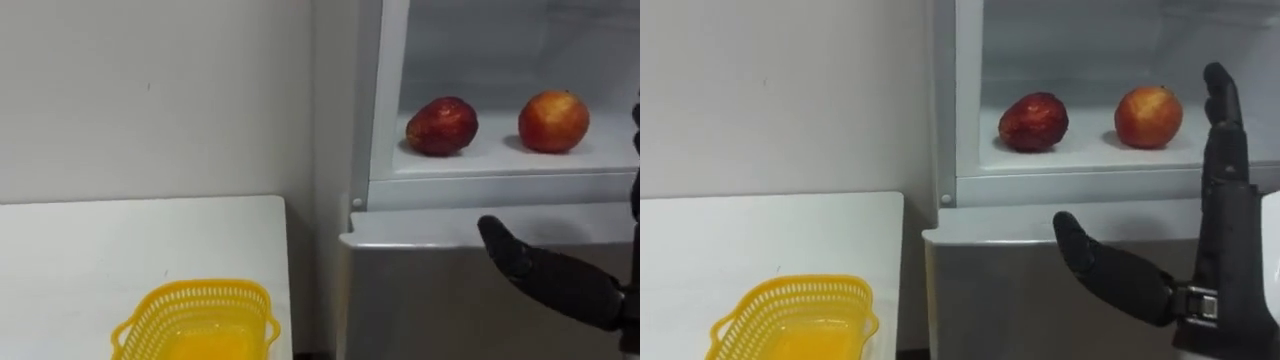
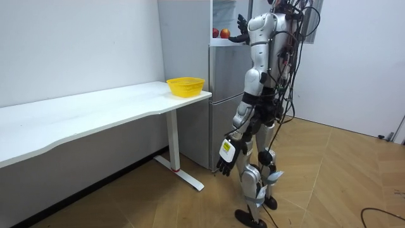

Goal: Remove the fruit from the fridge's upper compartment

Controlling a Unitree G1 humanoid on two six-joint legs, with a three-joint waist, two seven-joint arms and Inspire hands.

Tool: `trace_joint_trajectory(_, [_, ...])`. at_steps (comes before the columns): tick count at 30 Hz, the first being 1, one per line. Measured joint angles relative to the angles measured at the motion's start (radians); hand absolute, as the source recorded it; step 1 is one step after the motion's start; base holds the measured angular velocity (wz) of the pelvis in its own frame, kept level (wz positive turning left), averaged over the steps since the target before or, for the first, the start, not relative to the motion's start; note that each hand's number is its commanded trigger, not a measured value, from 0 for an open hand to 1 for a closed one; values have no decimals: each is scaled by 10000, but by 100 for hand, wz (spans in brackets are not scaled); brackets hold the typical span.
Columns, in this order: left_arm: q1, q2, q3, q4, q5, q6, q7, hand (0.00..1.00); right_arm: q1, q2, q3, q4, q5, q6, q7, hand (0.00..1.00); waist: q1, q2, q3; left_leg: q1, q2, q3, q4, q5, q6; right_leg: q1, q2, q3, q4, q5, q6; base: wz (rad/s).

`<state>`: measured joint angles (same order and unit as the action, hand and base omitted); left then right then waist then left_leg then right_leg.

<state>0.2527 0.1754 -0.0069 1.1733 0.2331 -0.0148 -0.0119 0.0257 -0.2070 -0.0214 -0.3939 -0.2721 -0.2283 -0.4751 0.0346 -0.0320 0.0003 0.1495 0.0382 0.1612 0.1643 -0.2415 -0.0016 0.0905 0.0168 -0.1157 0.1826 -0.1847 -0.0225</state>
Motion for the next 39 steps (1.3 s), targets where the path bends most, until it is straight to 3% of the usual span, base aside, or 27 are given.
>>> trace_joint_trajectory(6, [89,-3,145,-250,491,268,-100,0,-857,-324,-83,992,408,137,2,0,27,-142,1,-25,-19,-94,47,0,0,127,-33,-131,-97,7,-9,5])
trace_joint_trajectory(11, [-69,-4,239,-459,865,529,-310,0,-1481,-325,-292,1664,629,683,114,0,103,-172,2,8,-51,-256,60,1,0,197,-67,-278,-118,7,-8,9])
trace_joint_trajectory(13, [-83,-4,245,-534,869,584,-406,0,-1633,-326,-411,1793,686,713,114,0,285,-182,5,20,-54,-297,60,1,0,270,-68,-287,-144,6,-7,0])
trace_joint_trajectory(18, [-78,-4,235,-596,897,597,-651,0,-1979,-408,-397,1851,704,800,344,0,354,-240,26,-1,-81,-375,61,3,0,306,-100,-407,-176,-3,7,7])
trace_joint_trajectory(24, [-32,22,236,-555,1040,622,-690,0,-2866,-1077,-397,2433,1011,992,423,0,530,-369,64,-7,-146,-829,63,7,8,412,-155,-661,-152,-31,46,13])
trace_joint_trajectory(26, [11,22,237,-563,1156,642,-698,0,-3274,-1087,-400,2925,1040,981,412,0,567,-404,46,38,-136,-835,89,7,8,435,-145,-668,-151,-31,45,8])
trace_joint_trajectory(31, [20,21,287,-644,1319,666,-727,0,-3981,-1150,-411,3882,1090,988,291,0,732,-496,107,-43,-133,-1002,280,6,7,489,-163,-812,-146,-31,45,7])
trace_joint_trajectory(39, [24,24,437,-883,1321,747,-907,0,-4205,-1235,-426,4391,1097,988,283,0,850,-590,52,-195,-160,-1174,400,6,7,485,-203,-1038,-140,-30,43,8])
